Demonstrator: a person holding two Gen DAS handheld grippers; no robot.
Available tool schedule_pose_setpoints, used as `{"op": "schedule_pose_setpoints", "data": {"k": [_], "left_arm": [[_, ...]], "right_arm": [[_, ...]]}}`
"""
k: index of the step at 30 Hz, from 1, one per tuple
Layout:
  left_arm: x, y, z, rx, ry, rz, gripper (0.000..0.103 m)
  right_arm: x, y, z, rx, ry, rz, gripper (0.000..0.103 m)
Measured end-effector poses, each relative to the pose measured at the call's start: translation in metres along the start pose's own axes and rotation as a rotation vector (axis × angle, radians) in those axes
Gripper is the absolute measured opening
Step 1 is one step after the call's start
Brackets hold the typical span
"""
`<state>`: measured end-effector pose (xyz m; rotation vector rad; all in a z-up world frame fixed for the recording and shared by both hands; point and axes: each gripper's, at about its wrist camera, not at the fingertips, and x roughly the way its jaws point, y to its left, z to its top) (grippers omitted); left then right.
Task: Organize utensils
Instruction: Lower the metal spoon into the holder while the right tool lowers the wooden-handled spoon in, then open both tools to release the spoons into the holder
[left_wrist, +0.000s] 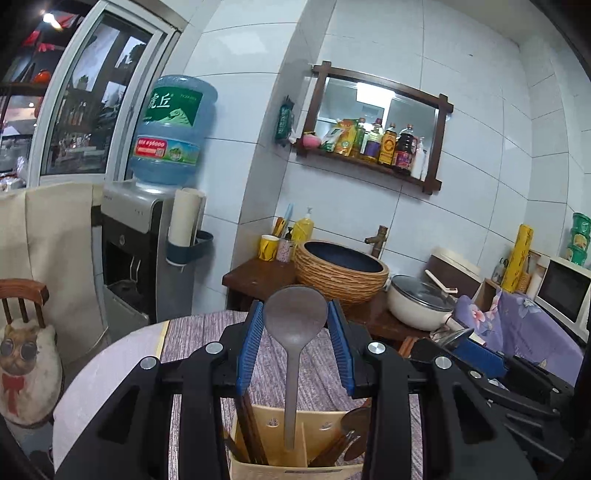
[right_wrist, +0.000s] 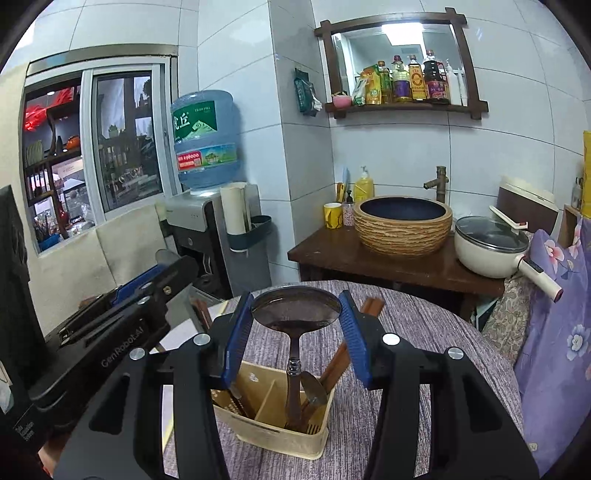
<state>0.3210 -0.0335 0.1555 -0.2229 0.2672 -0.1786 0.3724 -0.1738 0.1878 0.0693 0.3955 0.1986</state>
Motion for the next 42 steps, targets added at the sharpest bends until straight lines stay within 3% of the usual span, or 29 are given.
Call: {"op": "schedule_pose_setpoints", "data": {"k": [6,17,21,22,24,26,29,33,42], "left_arm": [[0.002,0.015,-0.026,-0.030,0.061,-0.007,0.036],[0.009,0.014,-0.053,0.035,0.142,0.010,0.036],[0.009,0.022,-0.058,0.003,0.165,-0.001,0.036],[0.007,0.023,-0.058,0.002,0.165,0.001,0.036],[0.003,0.023,-0.058,0.012,0.165,-0.004,0.037],[-0.004,0.021,-0.058,0.027,0.154,0.004,0.038],[-0.019,0.019,-0.057,0.047,0.125,0.013,0.051],[-0.043,0.021,-0.056,0.093,0.083,0.061,0.056],[-0.104,0.044,-0.083,0.092,0.070,0.083,0.096]], "right_arm": [[0.014,-0.007,-0.029,0.008,0.050,-0.007,0.048],[0.029,-0.007,-0.074,-0.022,0.114,-0.015,0.048],[0.032,-0.009,-0.084,-0.023,0.118,-0.015,0.049],[0.031,-0.009,-0.086,-0.026,0.112,-0.014,0.049],[0.029,-0.009,-0.087,-0.034,0.106,-0.018,0.062],[0.024,-0.008,-0.088,-0.040,0.084,-0.031,0.065],[0.017,-0.007,-0.088,-0.047,0.069,-0.027,0.067],[0.003,-0.008,-0.090,-0.073,0.042,-0.061,0.075],[-0.061,-0.010,-0.114,-0.056,-0.004,-0.090,0.097]]}}
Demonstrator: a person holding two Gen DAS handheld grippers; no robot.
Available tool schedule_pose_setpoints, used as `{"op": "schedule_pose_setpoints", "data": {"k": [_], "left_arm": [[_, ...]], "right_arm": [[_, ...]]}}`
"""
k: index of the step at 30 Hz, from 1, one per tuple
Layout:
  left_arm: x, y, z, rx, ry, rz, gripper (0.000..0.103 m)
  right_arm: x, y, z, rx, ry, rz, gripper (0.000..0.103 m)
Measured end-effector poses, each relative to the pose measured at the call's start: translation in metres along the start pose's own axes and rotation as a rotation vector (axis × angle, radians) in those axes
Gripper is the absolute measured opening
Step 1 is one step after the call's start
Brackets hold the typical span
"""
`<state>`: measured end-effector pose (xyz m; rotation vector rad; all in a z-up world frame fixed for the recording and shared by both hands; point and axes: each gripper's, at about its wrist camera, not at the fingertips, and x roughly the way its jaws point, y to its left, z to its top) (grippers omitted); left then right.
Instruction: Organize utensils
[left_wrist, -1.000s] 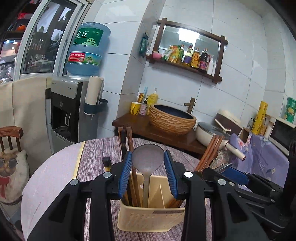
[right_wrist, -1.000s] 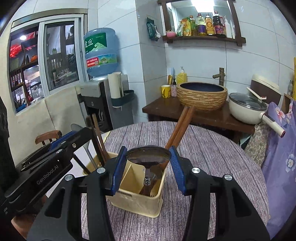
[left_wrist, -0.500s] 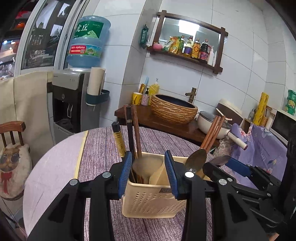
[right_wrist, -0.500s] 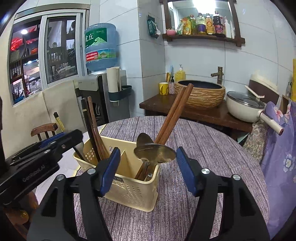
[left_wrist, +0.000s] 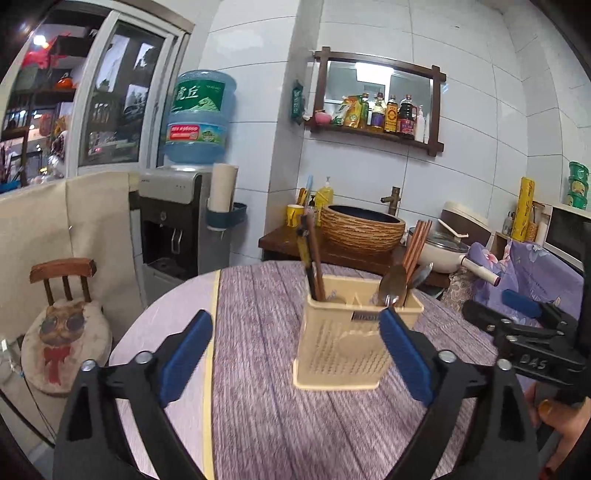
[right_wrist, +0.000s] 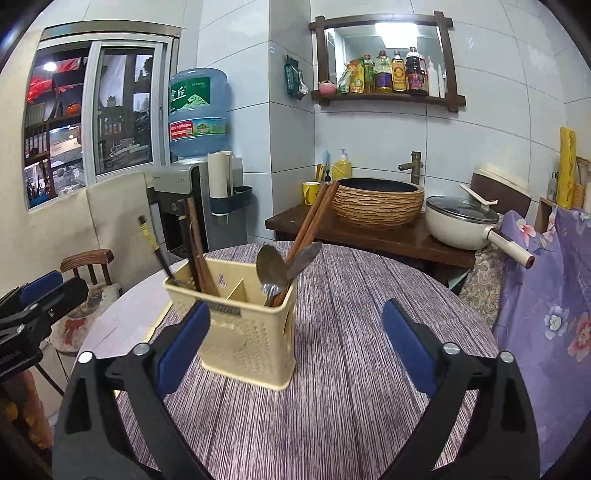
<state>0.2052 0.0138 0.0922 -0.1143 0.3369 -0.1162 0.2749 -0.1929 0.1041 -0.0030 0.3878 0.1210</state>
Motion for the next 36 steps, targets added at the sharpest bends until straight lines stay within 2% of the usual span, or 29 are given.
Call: {"op": "schedule_pose_setpoints", "data": {"k": [4,10,15,17,21,26,30,36], "left_arm": [[-0.019,0.009,-0.028,-0.030,0.045,-0.028,0.097],[-0.053,0.012,-0.087,-0.041,0.077,0.010,0.097],[-0.080,0.006,-0.121,-0.026,0.094,0.036,0.098],[-0.092,0.002,-0.131,-0.014,0.080,0.036,0.098],[-0.115,-0.007,-0.148,0.025,0.045,0.037,0.098],[-0.134,-0.015,-0.166,0.048,0.009,0.019,0.098],[-0.142,-0.012,-0.167,0.031,-0.011,-0.007,0.098],[-0.150,-0.009,-0.166,0.020,-0.045,0.005,0.098]], "right_arm": [[-0.038,0.011,-0.030,-0.017,-0.015,0.035,0.097],[-0.080,0.022,-0.092,-0.008,-0.019,0.099,0.097],[-0.101,0.017,-0.144,0.065,0.026,0.112,0.097],[-0.117,0.017,-0.159,0.061,0.006,0.095,0.097],[-0.154,0.018,-0.178,0.042,-0.073,0.050,0.097],[-0.190,0.024,-0.198,0.040,-0.140,0.041,0.097],[-0.203,0.035,-0.208,0.004,-0.144,0.045,0.097],[-0.213,0.050,-0.211,-0.027,-0.135,0.106,0.097]]}}
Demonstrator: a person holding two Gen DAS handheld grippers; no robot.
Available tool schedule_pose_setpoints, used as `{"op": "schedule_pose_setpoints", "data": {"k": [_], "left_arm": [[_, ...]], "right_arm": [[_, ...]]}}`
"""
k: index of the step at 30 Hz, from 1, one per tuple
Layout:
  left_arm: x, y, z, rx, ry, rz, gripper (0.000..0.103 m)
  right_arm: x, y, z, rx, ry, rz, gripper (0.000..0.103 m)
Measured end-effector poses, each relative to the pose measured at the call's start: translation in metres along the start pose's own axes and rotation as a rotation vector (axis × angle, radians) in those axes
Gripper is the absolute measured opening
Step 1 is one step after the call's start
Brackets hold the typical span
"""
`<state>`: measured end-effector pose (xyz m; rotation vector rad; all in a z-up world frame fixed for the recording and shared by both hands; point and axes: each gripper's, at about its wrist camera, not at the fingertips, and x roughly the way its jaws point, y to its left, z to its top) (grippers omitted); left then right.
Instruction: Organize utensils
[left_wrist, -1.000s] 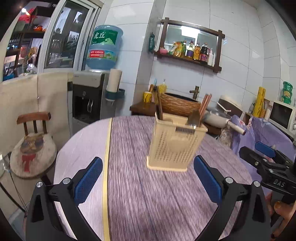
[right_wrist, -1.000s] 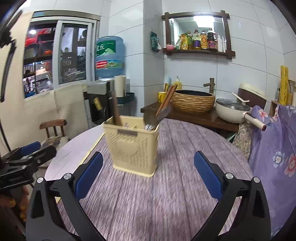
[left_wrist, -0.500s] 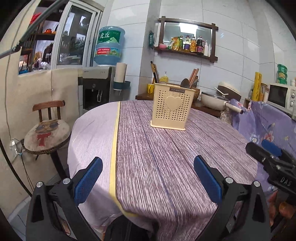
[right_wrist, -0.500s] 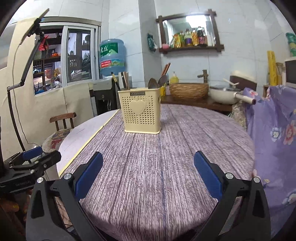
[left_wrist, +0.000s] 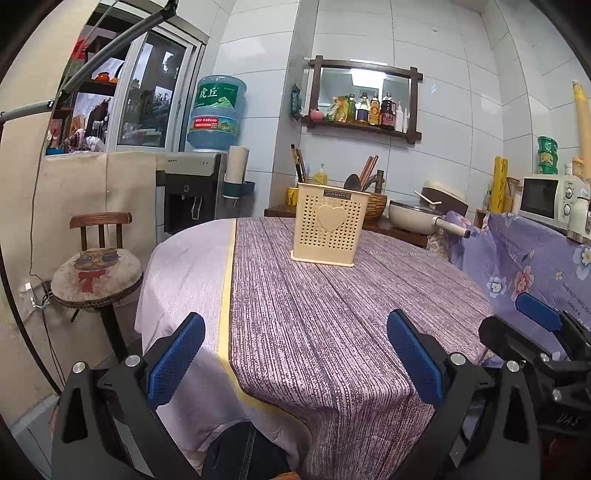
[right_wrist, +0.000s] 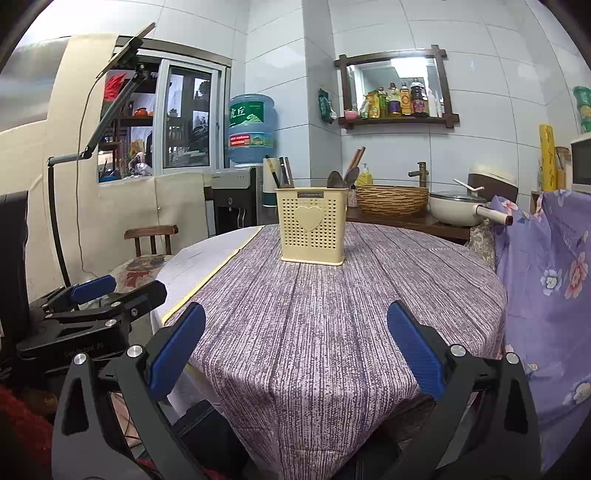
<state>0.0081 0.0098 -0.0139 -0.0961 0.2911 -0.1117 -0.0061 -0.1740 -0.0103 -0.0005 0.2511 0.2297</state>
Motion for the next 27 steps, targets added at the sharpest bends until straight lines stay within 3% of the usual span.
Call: {"op": "schedule_pose_setpoints", "data": {"k": [27], "left_arm": [[-0.0060,0.0064,-0.0038,-0.028,0.001,0.018,0.098]], "right_arm": [[-0.0049,-0.0071,0.0013,0.036,0.000,0.000,0.097]]}}
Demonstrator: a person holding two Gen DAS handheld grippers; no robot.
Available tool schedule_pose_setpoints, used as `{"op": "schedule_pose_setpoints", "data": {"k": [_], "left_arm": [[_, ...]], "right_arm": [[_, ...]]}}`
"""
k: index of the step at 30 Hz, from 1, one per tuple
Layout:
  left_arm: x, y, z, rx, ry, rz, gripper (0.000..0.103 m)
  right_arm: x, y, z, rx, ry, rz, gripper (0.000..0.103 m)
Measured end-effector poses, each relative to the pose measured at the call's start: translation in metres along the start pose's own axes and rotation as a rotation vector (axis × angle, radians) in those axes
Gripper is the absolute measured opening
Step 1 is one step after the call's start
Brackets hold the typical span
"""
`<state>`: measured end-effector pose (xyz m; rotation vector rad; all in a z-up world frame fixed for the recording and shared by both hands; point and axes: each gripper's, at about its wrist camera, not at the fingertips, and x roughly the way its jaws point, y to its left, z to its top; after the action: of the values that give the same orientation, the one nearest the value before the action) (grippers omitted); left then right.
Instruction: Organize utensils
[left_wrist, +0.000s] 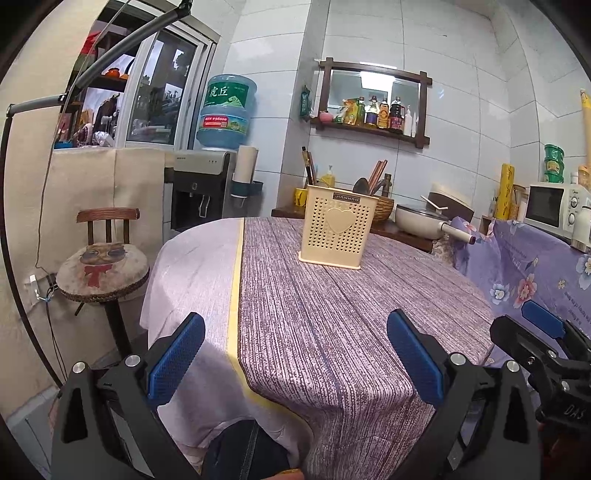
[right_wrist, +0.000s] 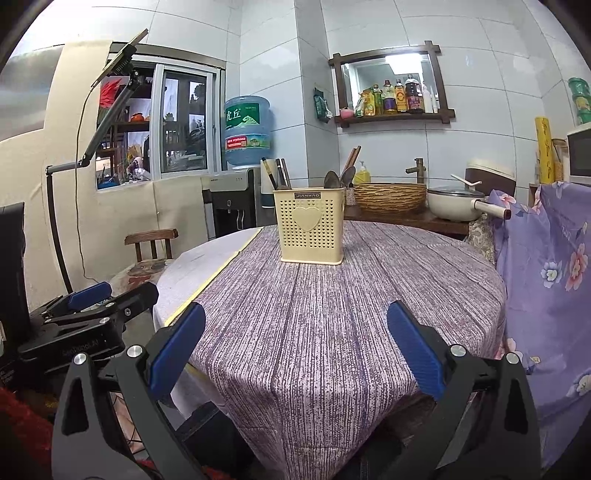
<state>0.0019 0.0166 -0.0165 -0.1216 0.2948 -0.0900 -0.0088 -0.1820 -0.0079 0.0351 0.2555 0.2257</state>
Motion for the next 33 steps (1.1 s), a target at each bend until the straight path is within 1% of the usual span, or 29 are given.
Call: {"op": "schedule_pose_setpoints", "data": {"k": [33], "left_arm": [[-0.0033,-0.0025,0.0037,0.010,-0.004,0.004,0.098]], "right_arm": [[0.0019,-0.0034,-0.0001,0.011,0.004,-0.007,0.097]]}}
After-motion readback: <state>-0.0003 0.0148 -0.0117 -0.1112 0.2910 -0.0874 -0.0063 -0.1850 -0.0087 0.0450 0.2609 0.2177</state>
